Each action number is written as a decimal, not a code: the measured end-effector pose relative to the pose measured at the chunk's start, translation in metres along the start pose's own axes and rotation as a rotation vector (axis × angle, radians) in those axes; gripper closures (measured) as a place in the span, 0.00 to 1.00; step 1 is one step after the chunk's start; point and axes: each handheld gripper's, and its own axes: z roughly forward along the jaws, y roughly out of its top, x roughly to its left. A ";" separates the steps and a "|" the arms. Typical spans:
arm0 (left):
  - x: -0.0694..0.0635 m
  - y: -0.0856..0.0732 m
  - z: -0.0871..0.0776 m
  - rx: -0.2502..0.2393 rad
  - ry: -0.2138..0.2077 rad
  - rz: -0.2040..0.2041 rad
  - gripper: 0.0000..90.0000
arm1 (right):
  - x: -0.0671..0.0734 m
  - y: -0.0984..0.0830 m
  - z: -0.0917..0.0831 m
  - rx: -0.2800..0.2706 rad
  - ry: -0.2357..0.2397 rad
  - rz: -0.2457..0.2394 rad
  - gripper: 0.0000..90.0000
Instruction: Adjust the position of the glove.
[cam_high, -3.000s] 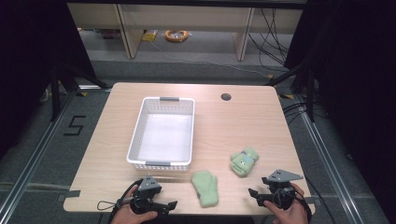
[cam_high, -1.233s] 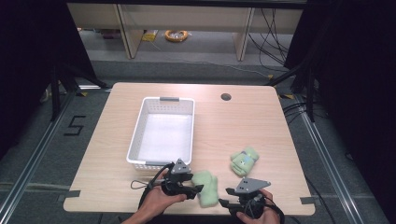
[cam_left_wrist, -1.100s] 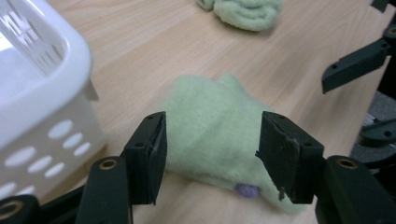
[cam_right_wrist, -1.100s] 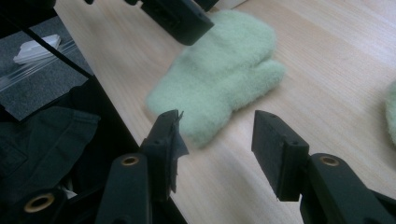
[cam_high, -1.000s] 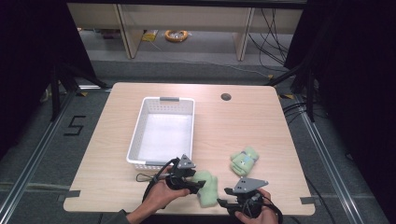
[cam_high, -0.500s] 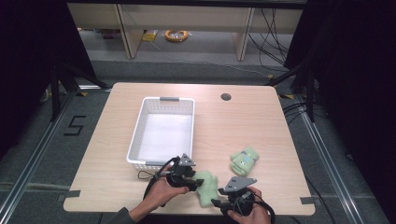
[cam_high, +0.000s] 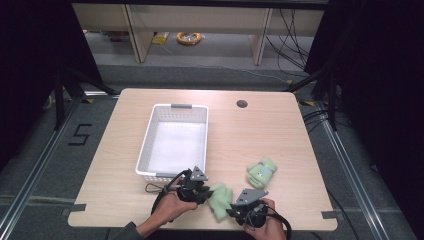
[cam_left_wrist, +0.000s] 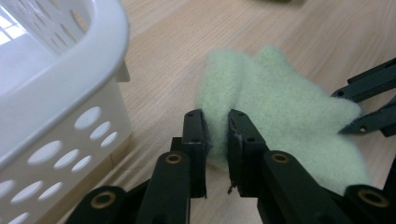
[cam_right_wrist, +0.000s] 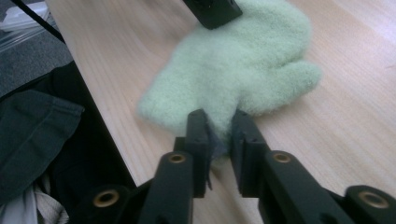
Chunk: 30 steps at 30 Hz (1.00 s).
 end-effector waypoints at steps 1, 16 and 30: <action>-0.002 -0.001 -0.001 -0.004 -0.007 -0.025 0.88 | 0.000 0.001 -0.002 0.008 0.009 -0.007 0.90; -0.029 -0.013 -0.019 -0.092 -0.147 -0.084 0.91 | -0.028 0.004 -0.033 0.031 -0.039 -0.089 0.91; -0.023 0.001 -0.012 -0.116 -0.091 -0.101 0.77 | -0.038 -0.002 -0.041 0.039 0.070 -0.162 0.92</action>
